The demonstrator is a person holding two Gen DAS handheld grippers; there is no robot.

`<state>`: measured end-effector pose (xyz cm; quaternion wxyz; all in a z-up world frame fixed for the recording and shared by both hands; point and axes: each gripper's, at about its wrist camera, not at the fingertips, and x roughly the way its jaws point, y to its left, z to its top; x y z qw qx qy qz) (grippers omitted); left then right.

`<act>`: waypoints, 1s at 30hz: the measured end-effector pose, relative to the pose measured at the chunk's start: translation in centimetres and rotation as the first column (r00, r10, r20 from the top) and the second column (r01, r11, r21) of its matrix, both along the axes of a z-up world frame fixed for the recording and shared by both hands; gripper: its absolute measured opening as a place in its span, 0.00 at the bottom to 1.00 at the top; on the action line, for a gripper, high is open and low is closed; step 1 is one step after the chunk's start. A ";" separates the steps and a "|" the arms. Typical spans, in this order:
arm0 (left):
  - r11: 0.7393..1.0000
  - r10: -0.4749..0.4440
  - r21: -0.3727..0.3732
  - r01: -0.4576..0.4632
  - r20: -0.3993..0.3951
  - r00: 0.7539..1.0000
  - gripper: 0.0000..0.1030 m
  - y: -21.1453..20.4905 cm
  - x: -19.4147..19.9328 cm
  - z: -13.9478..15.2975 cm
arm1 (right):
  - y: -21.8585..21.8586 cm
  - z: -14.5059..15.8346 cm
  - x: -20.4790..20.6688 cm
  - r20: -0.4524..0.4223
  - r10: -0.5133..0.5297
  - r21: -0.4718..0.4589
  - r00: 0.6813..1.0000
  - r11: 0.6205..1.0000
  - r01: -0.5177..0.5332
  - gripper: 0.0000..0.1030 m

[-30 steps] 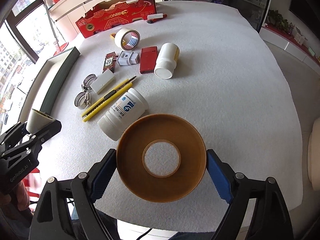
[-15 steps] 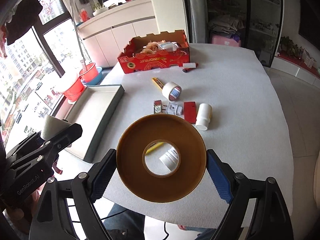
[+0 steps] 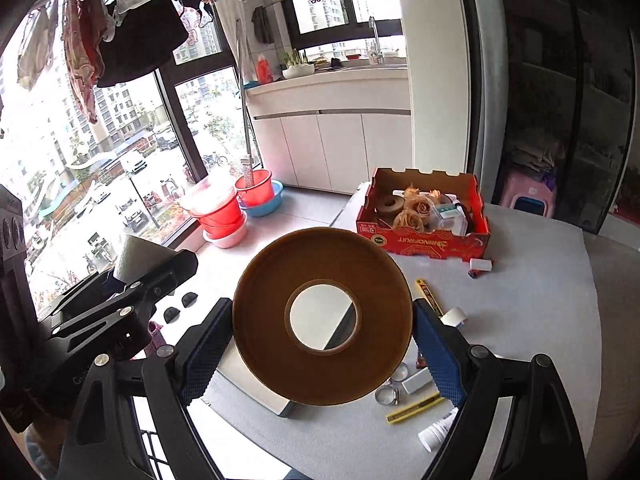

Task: Organize rigid objects
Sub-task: 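Lift and carry tape roll with left tool while right carries ring to grey tray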

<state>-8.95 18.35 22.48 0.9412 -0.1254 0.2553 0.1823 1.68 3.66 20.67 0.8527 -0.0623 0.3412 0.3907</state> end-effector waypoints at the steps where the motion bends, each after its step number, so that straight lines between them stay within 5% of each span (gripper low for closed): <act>1: 1.000 0.029 0.012 -0.029 0.002 1.000 0.51 0.9 0.0 0.0 | 0.8 0.1 0.2 0.004 0.011 0.003 1.000 1.000 -0.011 0.85; 8: 0.981 0.193 0.041 -0.190 -0.075 0.978 0.51 6.5 1.9 -4.5 | 5.5 -3.4 3.0 -0.056 0.043 0.000 0.998 0.999 -0.043 0.85; 20: 0.965 0.245 -0.018 -0.263 -0.299 0.922 0.50 11.2 7.3 -17.2 | 12.5 -13.8 8.2 -0.194 0.040 -0.116 0.980 0.991 -0.064 0.85; 30: 0.959 0.252 -0.021 -0.283 -0.390 0.886 0.50 13.2 10.9 -22.8 | 15.6 -19.0 10.7 -0.265 0.012 -0.178 0.964 0.982 -0.061 0.85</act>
